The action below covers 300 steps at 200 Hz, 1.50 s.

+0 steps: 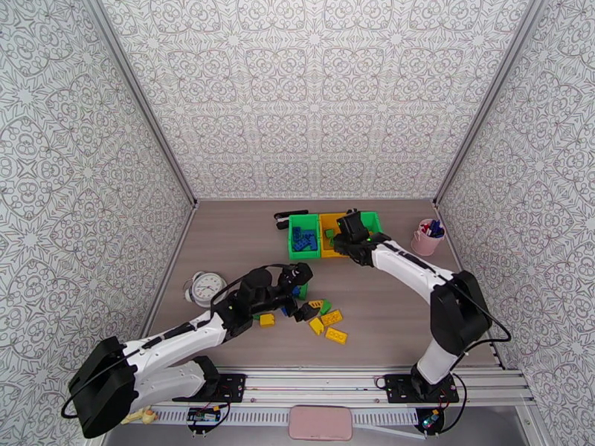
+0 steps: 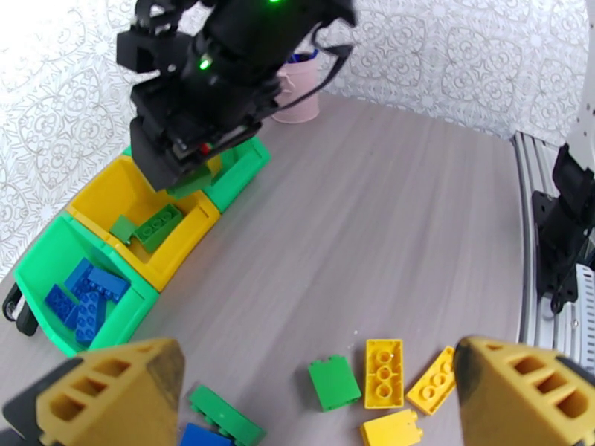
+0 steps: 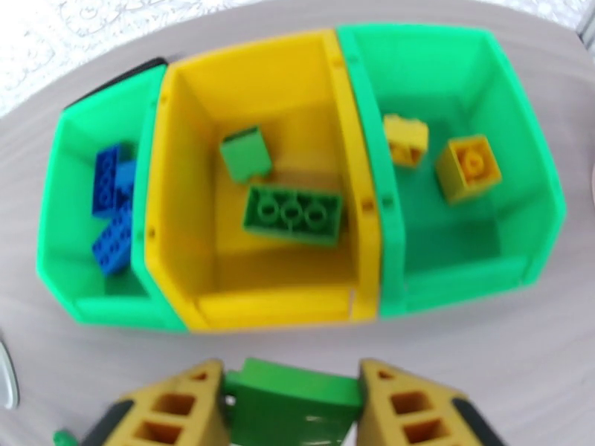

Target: Sort the legos into containers by color

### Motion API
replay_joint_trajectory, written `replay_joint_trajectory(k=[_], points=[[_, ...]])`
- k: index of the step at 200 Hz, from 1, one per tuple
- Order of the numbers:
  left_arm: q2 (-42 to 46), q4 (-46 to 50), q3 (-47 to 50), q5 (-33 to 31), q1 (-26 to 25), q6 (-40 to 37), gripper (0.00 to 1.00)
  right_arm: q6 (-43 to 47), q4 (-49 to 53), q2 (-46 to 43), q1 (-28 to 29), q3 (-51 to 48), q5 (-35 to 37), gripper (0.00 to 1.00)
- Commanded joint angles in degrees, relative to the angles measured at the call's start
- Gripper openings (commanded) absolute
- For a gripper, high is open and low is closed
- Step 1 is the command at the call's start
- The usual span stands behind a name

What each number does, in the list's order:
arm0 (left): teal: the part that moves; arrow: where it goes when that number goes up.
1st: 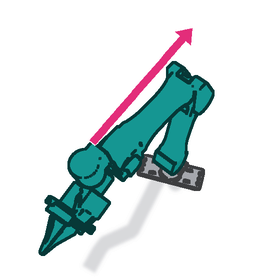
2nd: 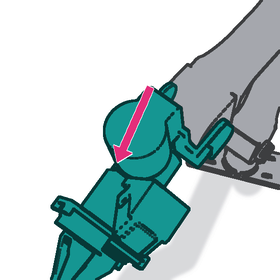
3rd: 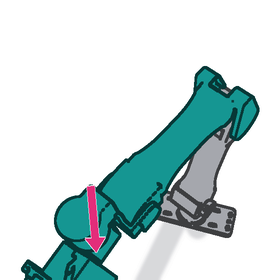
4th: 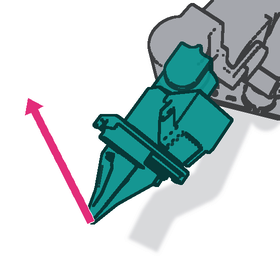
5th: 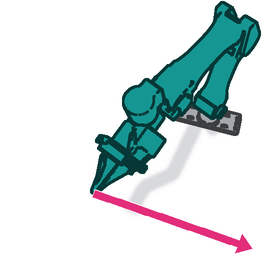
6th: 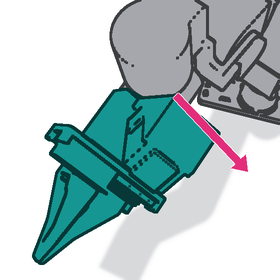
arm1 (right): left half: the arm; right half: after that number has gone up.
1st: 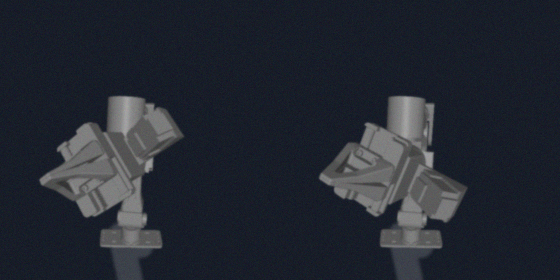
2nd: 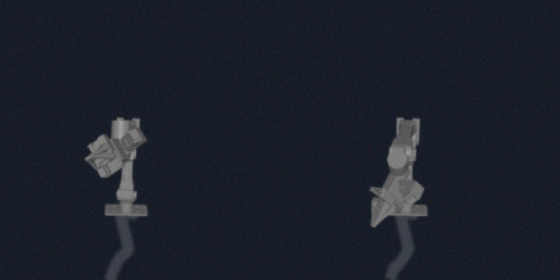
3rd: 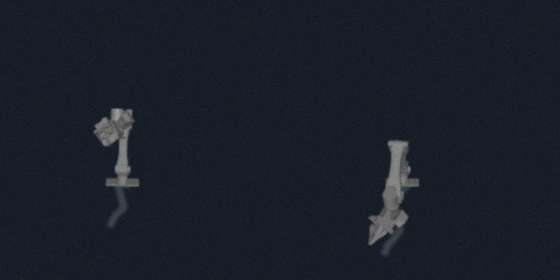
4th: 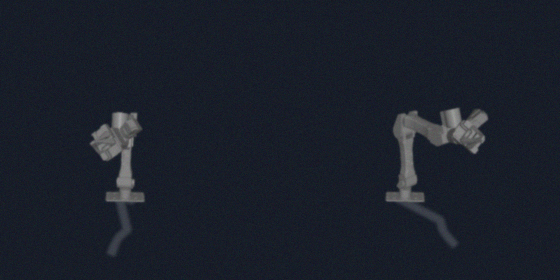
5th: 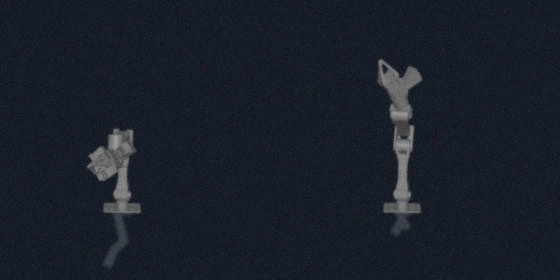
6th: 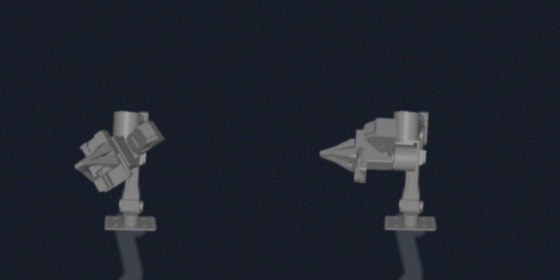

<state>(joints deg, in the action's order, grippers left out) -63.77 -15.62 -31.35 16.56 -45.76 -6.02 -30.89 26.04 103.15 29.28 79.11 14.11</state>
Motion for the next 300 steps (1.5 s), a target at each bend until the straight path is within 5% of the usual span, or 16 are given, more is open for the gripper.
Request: replay_joint_trajectory(k=[1,57,93,132,183,252,300], points=[[2.1,1.4,1.4,-4.0,-0.5,1.0,1.00,3.7,-1.2,4.9,-1.0,6.4,-0.4,0.42],[4.5,2.1,2.6,-6.2,-0.7,1.1,1.00,6.7,-0.9,14.2,-2.9,16.3,-1.6,0.43],[4.6,1.6,2.6,-10.2,-0.8,2.9,1.00,7.8,-0.2,14.0,-3.1,17.7,-1.9,0.52],[5.9,7.6,0.5,-19.6,0.6,9.3,1.00,10.4,-4.4,7.3,-3.1,10.7,-5.9,0.69],[7.2,32.1,-6.3,-25.6,6.9,22.7,1.00,17.5,-13.0,-6.5,-3.0,-5.6,-15.4,0.92],[4.2,53.3,-10.6,-26.3,14.1,28.8,0.99,27.4,-18.1,-23.5,-1.3,-20.8,-26.3,0.96],[-1.9,57.9,-12.1,-21.0,17.5,29.0,0.91,30.2,-14.9,-27.5,0.9,-23.0,-32.6,0.96]])
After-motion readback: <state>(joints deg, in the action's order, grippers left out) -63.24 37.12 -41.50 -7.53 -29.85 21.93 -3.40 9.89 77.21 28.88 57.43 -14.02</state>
